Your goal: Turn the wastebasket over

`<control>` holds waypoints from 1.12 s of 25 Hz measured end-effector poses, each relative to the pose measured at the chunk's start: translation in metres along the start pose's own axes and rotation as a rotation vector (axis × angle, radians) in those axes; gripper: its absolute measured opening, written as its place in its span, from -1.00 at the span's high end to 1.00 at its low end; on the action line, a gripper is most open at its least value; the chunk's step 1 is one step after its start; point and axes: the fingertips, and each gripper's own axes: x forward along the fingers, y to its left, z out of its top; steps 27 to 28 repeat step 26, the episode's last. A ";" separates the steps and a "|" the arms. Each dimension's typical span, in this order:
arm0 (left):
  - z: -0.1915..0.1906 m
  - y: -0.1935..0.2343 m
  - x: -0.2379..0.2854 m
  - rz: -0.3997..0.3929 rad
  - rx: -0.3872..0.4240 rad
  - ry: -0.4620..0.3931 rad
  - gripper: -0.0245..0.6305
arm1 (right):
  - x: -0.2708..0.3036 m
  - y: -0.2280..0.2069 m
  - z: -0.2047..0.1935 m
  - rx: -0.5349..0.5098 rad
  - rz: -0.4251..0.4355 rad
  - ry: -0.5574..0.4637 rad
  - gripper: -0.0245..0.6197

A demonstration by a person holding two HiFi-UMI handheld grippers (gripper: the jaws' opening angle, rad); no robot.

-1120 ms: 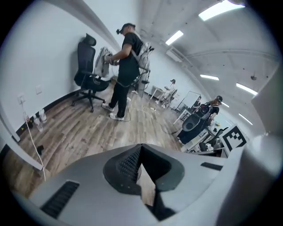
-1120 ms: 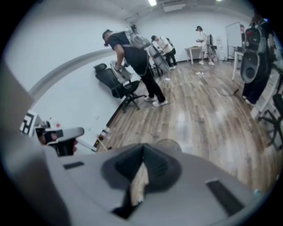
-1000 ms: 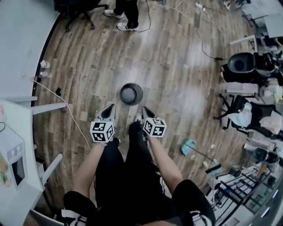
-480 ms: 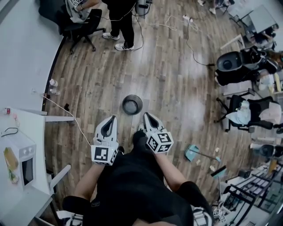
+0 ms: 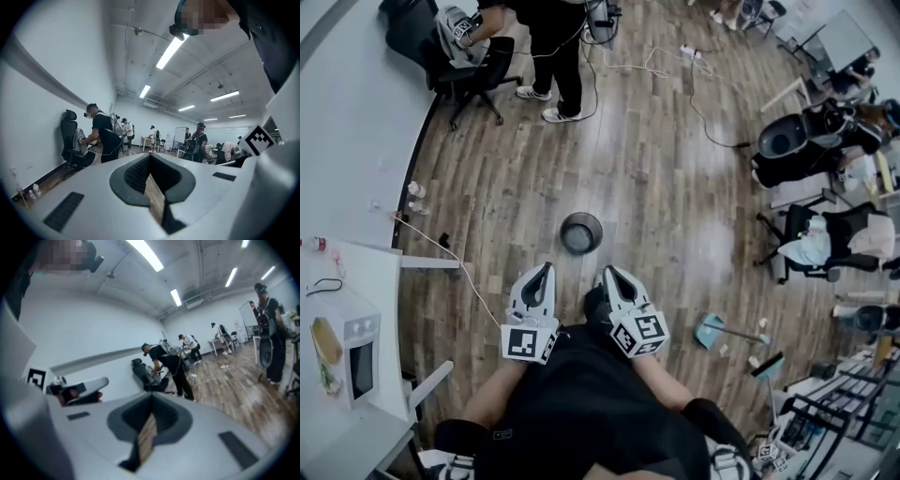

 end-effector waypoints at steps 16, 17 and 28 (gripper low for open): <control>-0.013 0.025 0.007 0.039 -0.012 0.042 0.82 | 0.024 0.011 0.002 -0.027 0.031 0.012 0.82; -0.012 0.025 0.008 0.039 -0.012 0.041 0.82 | 0.025 0.011 0.002 -0.027 0.028 0.013 0.82; -0.009 0.018 0.014 0.033 -0.008 0.036 0.82 | 0.024 0.000 0.007 -0.025 0.006 0.006 0.82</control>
